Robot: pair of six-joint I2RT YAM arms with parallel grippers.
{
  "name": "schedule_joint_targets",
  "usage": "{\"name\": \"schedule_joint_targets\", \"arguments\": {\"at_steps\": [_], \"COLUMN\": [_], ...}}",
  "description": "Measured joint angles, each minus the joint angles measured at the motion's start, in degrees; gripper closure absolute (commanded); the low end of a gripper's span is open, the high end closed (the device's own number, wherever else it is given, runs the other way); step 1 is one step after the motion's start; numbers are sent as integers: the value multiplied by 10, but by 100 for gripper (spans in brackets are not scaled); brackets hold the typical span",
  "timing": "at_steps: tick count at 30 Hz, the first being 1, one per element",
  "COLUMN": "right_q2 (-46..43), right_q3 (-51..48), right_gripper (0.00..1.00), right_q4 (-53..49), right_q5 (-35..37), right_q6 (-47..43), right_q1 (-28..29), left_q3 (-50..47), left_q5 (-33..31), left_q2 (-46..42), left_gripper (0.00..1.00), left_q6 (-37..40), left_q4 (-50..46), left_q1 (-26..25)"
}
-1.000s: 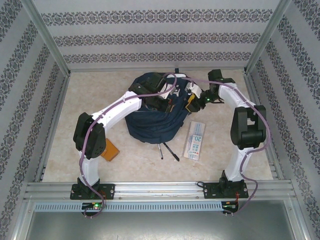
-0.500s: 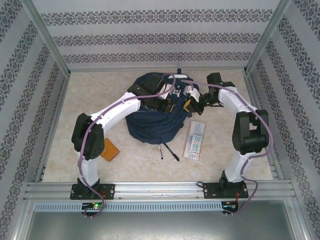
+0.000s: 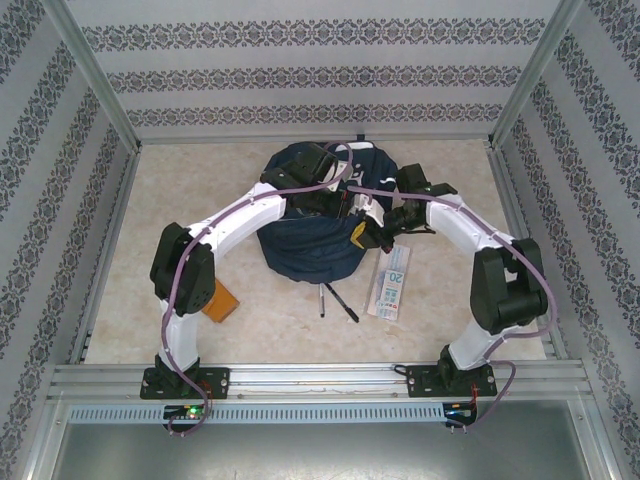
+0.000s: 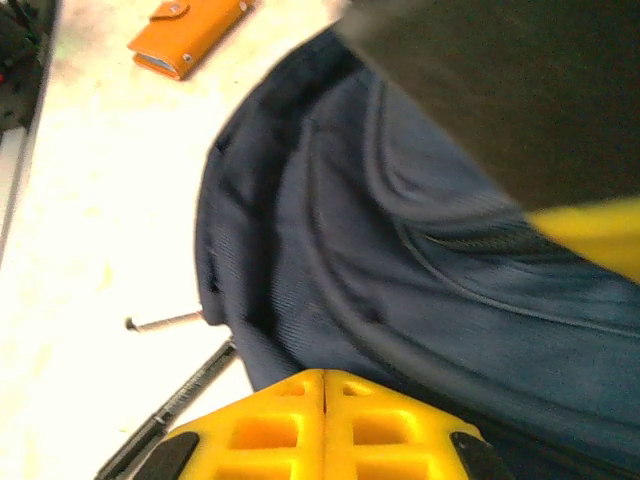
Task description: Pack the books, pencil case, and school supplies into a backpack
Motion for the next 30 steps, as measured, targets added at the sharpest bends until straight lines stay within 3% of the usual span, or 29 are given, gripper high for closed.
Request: {"name": "schedule_joint_targets", "arguments": {"at_steps": [16, 19, 21, 25, 30], "right_q2": [-122, -161, -199, -232, -175], "right_q3": [-192, -225, -246, -250, -207], "right_gripper": [96, 74, 57, 49, 46], "right_q4": [244, 299, 342, 413, 431], "right_q5": [-76, -71, -23, 85, 123], "right_q6": [216, 284, 358, 515, 676], "right_q1": [30, 8, -28, -111, -145], "left_q3": [4, 4, 4, 4, 4], "left_q5": [4, 5, 6, 10, 23], "left_q2": [13, 13, 13, 13, 13], "left_gripper": [100, 100, 100, 100, 100], "left_q6": [-38, -41, -40, -40, -40], "left_q4": [33, 34, 34, 35, 35], "left_q1": [0, 0, 0, 0, 4]}}
